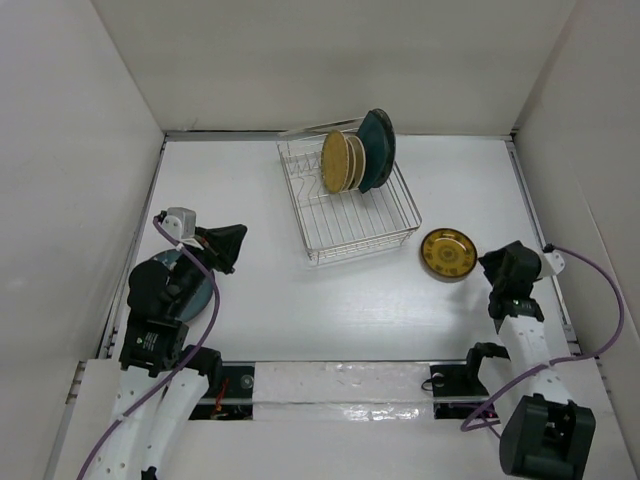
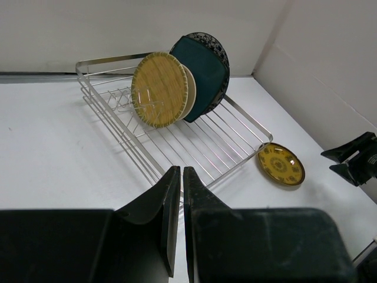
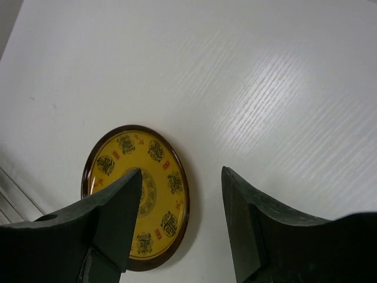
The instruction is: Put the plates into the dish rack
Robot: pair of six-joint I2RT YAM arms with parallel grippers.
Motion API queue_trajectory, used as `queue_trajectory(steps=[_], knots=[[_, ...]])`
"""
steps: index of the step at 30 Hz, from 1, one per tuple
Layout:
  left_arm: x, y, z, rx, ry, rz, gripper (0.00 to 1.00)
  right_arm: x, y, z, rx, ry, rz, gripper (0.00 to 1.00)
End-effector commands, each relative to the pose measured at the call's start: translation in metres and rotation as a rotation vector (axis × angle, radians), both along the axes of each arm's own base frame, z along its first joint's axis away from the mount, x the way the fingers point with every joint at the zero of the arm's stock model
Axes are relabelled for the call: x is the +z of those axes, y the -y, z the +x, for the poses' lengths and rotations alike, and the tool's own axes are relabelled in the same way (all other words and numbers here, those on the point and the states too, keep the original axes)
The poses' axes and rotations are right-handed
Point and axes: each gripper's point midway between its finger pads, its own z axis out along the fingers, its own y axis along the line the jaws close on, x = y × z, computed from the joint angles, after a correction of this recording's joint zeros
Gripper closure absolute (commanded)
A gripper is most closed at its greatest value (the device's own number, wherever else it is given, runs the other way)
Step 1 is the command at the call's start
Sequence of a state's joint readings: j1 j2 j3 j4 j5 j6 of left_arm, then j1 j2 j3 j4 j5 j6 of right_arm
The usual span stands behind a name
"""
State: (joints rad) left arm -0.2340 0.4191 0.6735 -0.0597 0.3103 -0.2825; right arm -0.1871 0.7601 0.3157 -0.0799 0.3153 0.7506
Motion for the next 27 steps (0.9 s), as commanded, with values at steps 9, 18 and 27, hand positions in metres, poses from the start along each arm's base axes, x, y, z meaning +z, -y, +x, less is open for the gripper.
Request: queue_trajectory(steps=[9,18,27], knots=[[0.014,0.001,-0.005,-0.010,0.065,-0.022,0.95,-0.040,-0.029,0.039,0.296,-0.047,0.212,0.58],[0.014,0.001,-0.005,-0.015,0.063,-0.022,0.95,-0.050,-0.022,0.040,0.267,-0.060,0.195,0.62],[0.011,0.003,-0.003,-0.023,0.051,-0.020,0.95,-0.001,-0.041,0.054,0.357,0.049,0.062,0.51]])
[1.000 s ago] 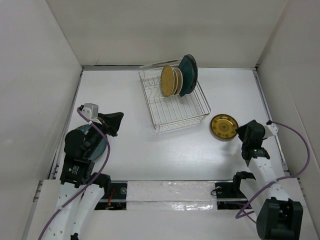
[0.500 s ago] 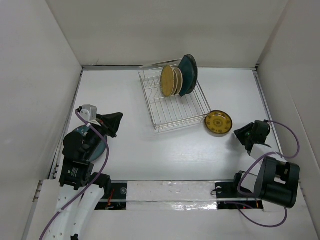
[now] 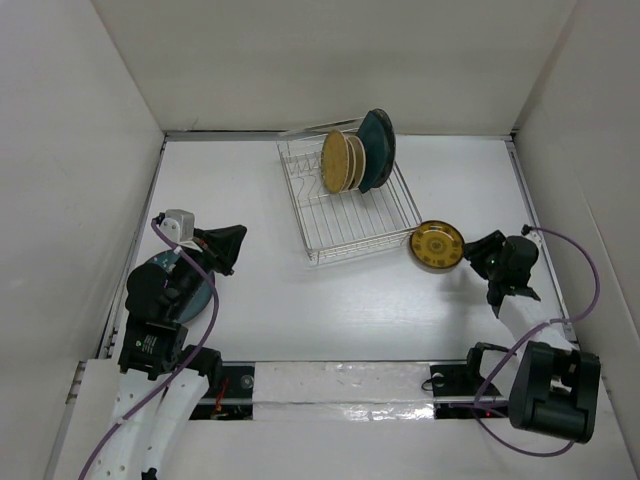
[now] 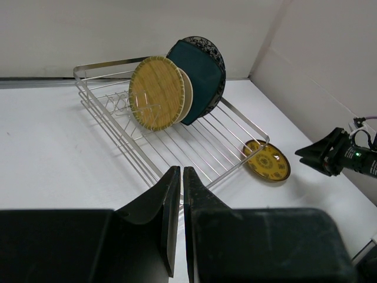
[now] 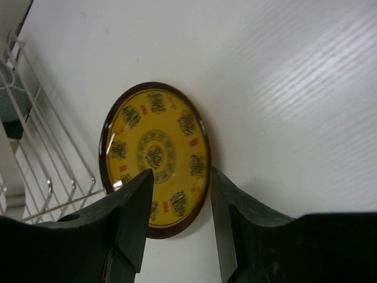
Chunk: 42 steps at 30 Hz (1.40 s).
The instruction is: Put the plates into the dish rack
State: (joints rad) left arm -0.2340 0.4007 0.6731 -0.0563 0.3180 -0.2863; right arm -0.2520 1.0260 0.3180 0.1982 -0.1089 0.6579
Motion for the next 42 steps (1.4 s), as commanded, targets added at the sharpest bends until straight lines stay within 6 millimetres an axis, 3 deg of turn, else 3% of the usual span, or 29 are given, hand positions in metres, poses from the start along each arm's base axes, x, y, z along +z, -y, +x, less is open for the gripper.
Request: queue_trajectory(steps=[1,10,13,14,15,16,18,19,21,22,23,25,26,28,29,30,31,32,33,34,35,36,37,39,40,41,42], knots=[[0.007,0.002,0.001,-0.012,0.032,-0.013,0.95,0.015,0.005,0.016,0.003,0.019,-0.053,0.51],[0.006,0.002,0.002,-0.008,0.028,-0.011,0.95,-0.029,-0.011,0.032,0.078,-0.126,0.030,0.53],[0.005,0.002,0.003,-0.007,0.026,-0.010,0.95,-0.040,-0.016,0.033,0.080,-0.151,0.061,0.65],[0.005,0.002,0.003,-0.008,0.025,-0.010,0.95,-0.040,-0.012,0.034,0.054,-0.145,0.054,0.80],[0.004,0.002,0.003,-0.007,0.023,-0.010,0.95,-0.041,-0.011,0.030,0.036,-0.147,0.053,0.86],[0.004,0.002,0.003,-0.007,0.020,-0.009,0.95,-0.034,-0.002,0.027,-0.015,-0.127,0.029,0.97],[0.003,0.002,0.004,-0.010,0.019,-0.008,0.95,-0.017,0.010,0.023,-0.088,-0.097,-0.016,1.00],[0.003,0.003,0.004,-0.011,0.017,-0.008,0.95,0.016,0.017,0.024,-0.125,-0.010,-0.048,1.00],[0.003,0.003,0.004,-0.013,0.017,-0.008,0.95,0.046,0.026,0.014,-0.191,0.031,-0.110,1.00],[0.004,0.003,0.004,-0.013,0.019,-0.008,0.95,0.079,0.028,0.015,-0.209,0.101,-0.141,1.00],[0.004,0.003,0.004,-0.013,0.018,-0.009,0.95,0.113,0.034,0.002,-0.261,0.172,-0.178,1.00],[0.003,0.002,0.005,-0.008,0.016,-0.008,0.95,0.161,0.022,-0.003,-0.238,0.286,-0.221,1.00],[0.003,0.002,0.005,-0.007,0.014,-0.008,0.95,0.206,0.016,-0.004,-0.234,0.389,-0.235,1.00],[0.001,0.003,0.006,-0.008,0.009,-0.005,0.95,0.240,-0.020,0.005,-0.116,0.435,-0.263,1.00],[-0.001,0.003,0.007,-0.010,0.002,-0.005,0.95,0.282,-0.031,0.007,-0.100,0.483,-0.271,1.00],[-0.001,0.003,0.008,-0.010,0.001,-0.004,0.95,0.276,-0.050,0.029,-0.048,0.418,-0.305,1.00],[-0.001,0.003,0.008,-0.008,0.000,-0.003,0.95,0.283,-0.091,0.034,0.072,0.410,-0.351,1.00],[-0.003,0.003,0.009,-0.005,-0.006,-0.002,0.95,0.288,-0.101,0.040,0.065,0.377,-0.405,1.00],[-0.003,0.002,0.010,-0.001,-0.007,-0.002,0.95,0.303,-0.126,0.061,0.105,0.361,-0.478,1.00],[-0.004,0.002,0.010,0.003,-0.011,-0.001,0.95,0.306,-0.158,0.065,0.167,0.352,-0.513,1.00],[-0.003,0.001,0.011,0.009,-0.008,-0.001,0.95,0.303,-0.166,0.073,0.166,0.304,-0.571,1.00],[-0.004,0.000,0.011,0.016,-0.009,0.000,0.95,0.338,-0.179,0.081,0.162,0.346,-0.573,1.00],[-0.004,-0.001,0.012,0.020,-0.012,0.001,0.95,0.311,-0.204,0.106,0.205,0.265,-0.658,1.00],[-0.005,-0.002,0.013,0.027,-0.014,0.001,0.95,0.304,-0.230,0.116,0.233,0.198,-0.758,1.00],[-0.005,-0.002,0.013,0.027,-0.014,0.001,0.95,0.336,-0.239,0.121,0.210,0.241,-0.766,1.00],[-0.005,-0.002,0.012,0.026,-0.014,0.001,0.95,0.302,-0.254,0.139,0.217,0.143,-0.864,1.00],[-0.004,-0.002,0.013,0.027,-0.013,0.002,0.95,0.299,-0.265,0.143,0.221,0.127,-0.898,1.00]])
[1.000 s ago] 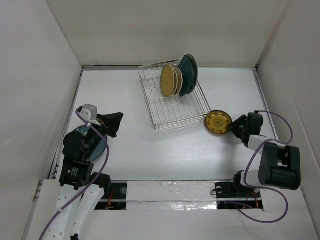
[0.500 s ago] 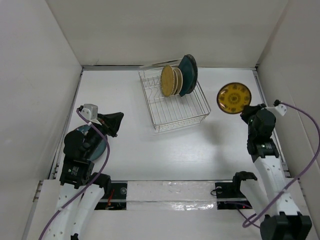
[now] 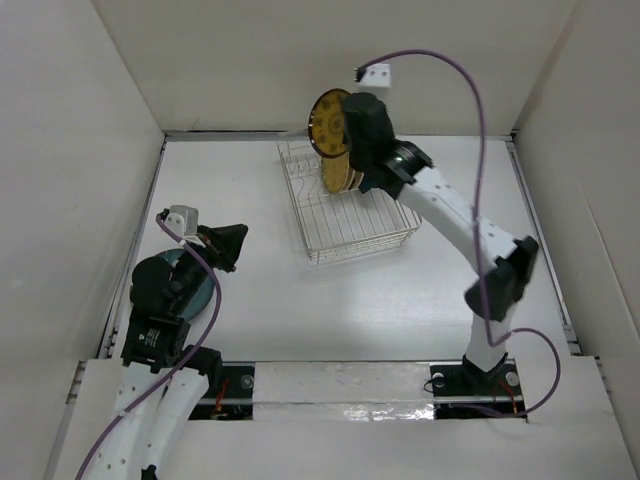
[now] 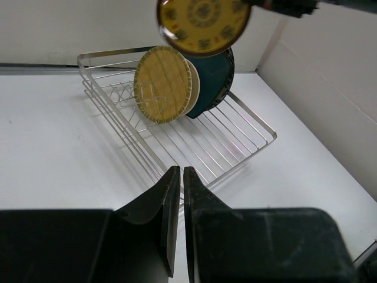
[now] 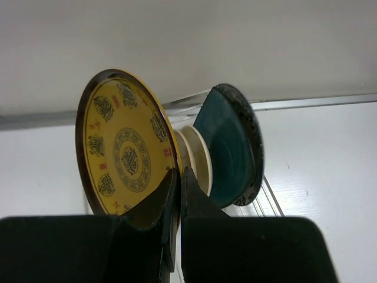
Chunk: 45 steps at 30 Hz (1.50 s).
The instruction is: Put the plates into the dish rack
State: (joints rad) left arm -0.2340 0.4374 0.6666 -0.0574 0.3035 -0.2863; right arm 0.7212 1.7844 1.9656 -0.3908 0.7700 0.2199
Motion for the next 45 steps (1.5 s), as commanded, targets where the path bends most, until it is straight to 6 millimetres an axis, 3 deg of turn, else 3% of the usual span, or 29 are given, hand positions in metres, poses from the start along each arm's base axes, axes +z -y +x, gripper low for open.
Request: queue_trajectory(steps=[1,4,5,6,8,9,16,18,31,33,34,36,37,38,40,41,42,43,44,45], knots=[[0.006,-0.001,0.004,0.011,0.029,-0.006,0.95,-0.018,0.008,0.008,-0.140,-0.096,-0.299,1.00],[0.006,-0.001,0.004,0.008,0.025,-0.007,0.95,-0.029,-0.010,0.035,-0.175,-0.106,-0.365,1.00],[0.005,-0.001,0.004,0.008,0.024,-0.006,0.95,-0.020,-0.011,0.039,-0.195,-0.079,-0.345,1.00],[0.005,0.000,0.004,0.005,0.023,-0.005,0.95,-0.039,-0.018,0.048,-0.192,-0.100,-0.395,1.00],[0.005,0.000,0.005,0.004,0.022,-0.006,0.95,-0.043,-0.027,0.053,-0.193,-0.080,-0.414,1.00],[0.004,0.000,0.005,0.004,0.019,-0.005,0.95,-0.059,-0.027,0.056,-0.205,-0.100,-0.451,1.00],[0.004,0.002,0.004,-0.007,0.018,-0.004,0.95,-0.107,-0.037,0.070,-0.217,-0.146,-0.543,1.00],[0.003,0.002,0.005,-0.007,0.013,-0.005,0.95,-0.112,-0.038,0.073,-0.223,-0.145,-0.553,1.00],[0.001,-0.002,0.010,0.027,0.002,-0.002,0.95,-0.192,-0.083,0.075,-0.123,-0.199,-0.674,1.00],[-0.001,-0.007,0.013,0.055,-0.004,-0.005,0.95,-0.193,-0.090,0.073,-0.112,-0.186,-0.658,1.00],[-0.001,-0.008,0.014,0.066,-0.006,-0.006,0.93,-0.192,-0.088,0.072,-0.112,-0.184,-0.652,0.95],[-0.006,-0.011,0.020,0.095,-0.035,-0.012,0.85,-0.179,-0.095,0.065,-0.094,-0.153,-0.572,0.66],[-0.007,-0.012,0.020,0.098,-0.037,-0.012,0.82,-0.190,-0.096,0.064,-0.075,-0.171,-0.590,0.66],[-0.010,-0.017,0.024,0.121,-0.051,-0.014,0.79,-0.165,-0.095,0.060,-0.074,-0.134,-0.511,0.55],[-0.016,-0.021,0.031,0.146,-0.089,-0.033,0.72,-0.148,-0.102,0.051,-0.013,-0.113,-0.444,0.47],[-0.020,-0.022,0.035,0.160,-0.109,-0.039,0.70,-0.126,-0.095,0.041,-0.004,-0.087,-0.381,0.42],[-0.022,-0.024,0.039,0.185,-0.130,-0.063,0.67,-0.140,-0.097,0.031,0.039,-0.109,-0.388,0.35],[-0.021,-0.026,0.039,0.197,-0.136,-0.080,0.65,-0.106,-0.102,0.022,0.065,-0.053,-0.323,0.35],[-0.022,-0.027,0.042,0.211,-0.147,-0.091,0.65,-0.117,-0.098,0.015,0.083,-0.060,-0.310,0.29],[-0.023,-0.033,0.045,0.253,-0.155,-0.108,0.64,-0.080,-0.095,-0.003,0.134,-0.012,-0.237,0.27]])
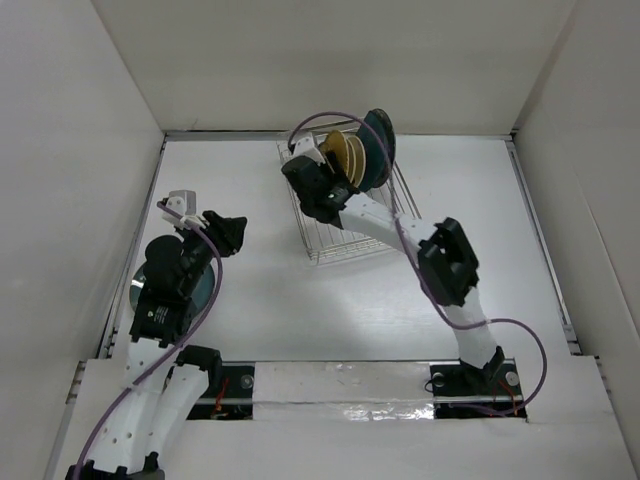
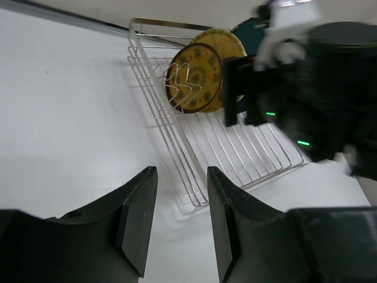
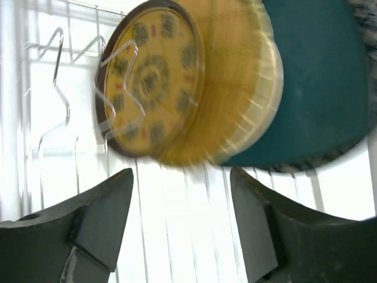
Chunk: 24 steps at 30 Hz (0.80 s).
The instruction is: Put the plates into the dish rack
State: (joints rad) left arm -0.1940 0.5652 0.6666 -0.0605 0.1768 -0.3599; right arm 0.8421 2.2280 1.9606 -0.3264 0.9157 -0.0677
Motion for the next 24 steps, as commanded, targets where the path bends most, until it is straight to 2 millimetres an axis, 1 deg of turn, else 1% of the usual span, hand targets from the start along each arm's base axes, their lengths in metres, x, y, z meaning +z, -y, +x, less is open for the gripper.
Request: queue_trajectory(steps=[1,2,3,4,5,6,7,8,9,10,11,12,13,14,15,16,17,18,19,20,21,22,23,24], knots=[[0.007,-0.014,0.011,0.115,-0.004,-0.088,0.64,0.139,-0.013,-0.037,0.121,0.209,0.420,0.25],[0.003,-0.017,0.014,0.141,-0.021,-0.094,0.63,0.144,-0.014,-0.049,0.148,0.208,0.476,0.24],[0.000,-0.023,0.018,0.181,-0.035,-0.101,0.61,0.153,-0.005,-0.068,0.196,0.210,0.534,0.24],[-0.004,-0.028,0.020,0.219,-0.046,-0.113,0.61,0.157,-0.006,-0.081,0.232,0.206,0.574,0.24],[-0.009,-0.031,0.025,0.240,-0.067,-0.106,0.61,0.158,-0.008,-0.094,0.265,0.198,0.632,0.26],[-0.016,-0.040,0.027,0.298,-0.098,-0.090,0.62,0.137,-0.010,-0.106,0.317,0.159,0.663,0.34],[-0.016,-0.045,0.028,0.324,-0.108,-0.085,0.63,0.154,-0.010,-0.126,0.377,0.166,0.738,0.46],[-0.004,-0.048,0.026,0.339,-0.086,-0.087,0.64,0.151,-0.016,-0.136,0.416,0.134,0.822,0.79],[0.006,-0.052,0.024,0.354,-0.055,-0.092,0.65,0.151,-0.041,-0.157,0.556,0.076,0.900,0.92],[0.019,-0.053,0.021,0.355,-0.017,-0.103,0.66,0.131,-0.053,-0.170,0.602,0.008,0.918,1.00],[0.045,-0.056,0.012,0.355,0.060,-0.127,0.67,0.125,-0.072,-0.185,0.654,-0.039,0.950,1.00],[0.063,-0.058,0.007,0.356,0.111,-0.141,0.71,0.114,-0.086,-0.194,0.691,-0.094,0.950,1.00],[0.077,-0.059,0.001,0.357,0.146,-0.152,0.73,0.116,-0.098,-0.200,0.712,-0.111,0.956,1.00],[0.098,-0.062,-0.008,0.356,0.193,-0.162,0.76,0.095,-0.121,-0.212,0.737,-0.172,0.941,1.00],[0.105,-0.062,-0.011,0.351,0.205,-0.163,0.88,0.093,-0.135,-0.221,0.773,-0.201,0.949,1.00],[0.111,-0.063,-0.015,0.351,0.214,-0.162,0.95,0.090,-0.148,-0.229,0.795,-0.223,0.950,1.00],[0.120,-0.063,-0.019,0.347,0.230,-0.161,1.00,0.104,-0.164,-0.235,0.821,-0.217,0.973,1.00],[0.119,-0.063,-0.022,0.345,0.222,-0.155,1.00,0.078,-0.180,-0.237,0.814,-0.266,0.938,1.00],[0.121,-0.063,-0.024,0.340,0.223,-0.157,1.00,0.073,-0.195,-0.248,0.827,-0.292,0.931,1.00],[0.124,-0.063,-0.030,0.333,0.236,-0.160,1.00,0.085,-0.210,-0.250,0.836,-0.297,0.960,0.99],[0.123,-0.062,-0.032,0.324,0.237,-0.161,1.00,0.056,-0.226,-0.250,0.823,-0.342,0.939,0.97],[0.124,-0.057,-0.035,0.298,0.243,-0.162,1.00,0.048,-0.235,-0.248,0.811,-0.358,0.945,0.94],[0.125,-0.055,-0.037,0.284,0.248,-0.160,1.00,0.039,-0.244,-0.248,0.795,-0.390,0.968,0.84],[0.126,-0.054,-0.042,0.271,0.255,-0.159,1.00,0.043,-0.255,-0.245,0.803,-0.390,0.993,0.78]])
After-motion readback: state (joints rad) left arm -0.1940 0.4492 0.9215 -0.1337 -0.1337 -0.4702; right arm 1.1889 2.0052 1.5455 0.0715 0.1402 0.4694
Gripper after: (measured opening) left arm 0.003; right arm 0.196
